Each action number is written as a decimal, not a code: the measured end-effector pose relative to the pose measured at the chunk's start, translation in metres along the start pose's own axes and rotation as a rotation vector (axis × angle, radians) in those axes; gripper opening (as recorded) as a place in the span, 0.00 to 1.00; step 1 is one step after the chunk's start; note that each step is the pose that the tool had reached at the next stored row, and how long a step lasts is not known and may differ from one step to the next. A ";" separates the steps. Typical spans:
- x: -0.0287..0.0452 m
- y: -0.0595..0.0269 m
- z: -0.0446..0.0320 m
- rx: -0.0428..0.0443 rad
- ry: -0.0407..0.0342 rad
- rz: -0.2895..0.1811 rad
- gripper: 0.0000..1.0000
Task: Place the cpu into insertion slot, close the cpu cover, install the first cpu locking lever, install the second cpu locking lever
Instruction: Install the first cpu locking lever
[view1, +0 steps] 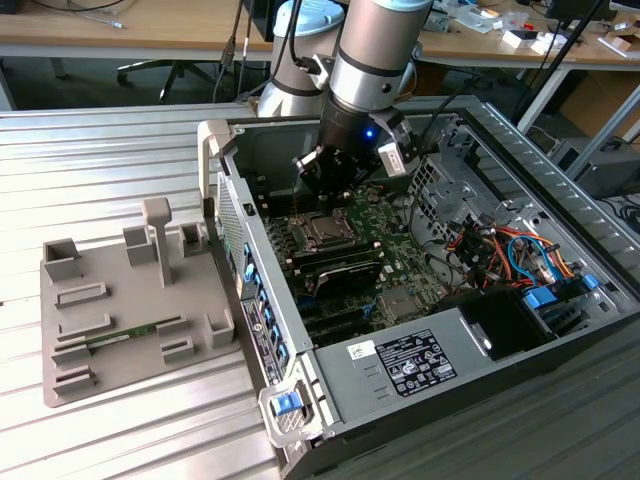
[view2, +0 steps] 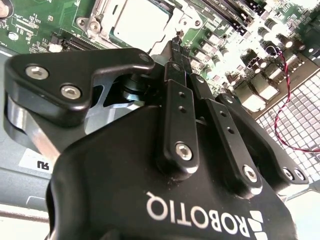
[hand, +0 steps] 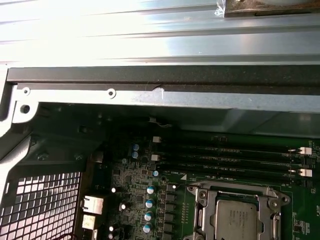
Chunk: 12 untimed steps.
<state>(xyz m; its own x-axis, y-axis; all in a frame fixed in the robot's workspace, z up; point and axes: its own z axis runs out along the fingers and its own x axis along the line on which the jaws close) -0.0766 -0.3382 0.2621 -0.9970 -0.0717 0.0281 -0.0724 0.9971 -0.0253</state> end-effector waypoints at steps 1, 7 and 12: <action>0.0000 0.0000 -0.0005 0.0002 0.0002 0.000 0.10; 0.0006 0.0000 -0.0007 0.0003 0.0002 0.000 0.10; 0.0023 0.0001 -0.0006 0.0002 0.0001 0.000 0.10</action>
<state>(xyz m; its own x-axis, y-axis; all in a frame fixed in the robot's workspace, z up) -0.0788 -0.3382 0.2628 -0.9970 -0.0717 0.0282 -0.0724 0.9970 -0.0255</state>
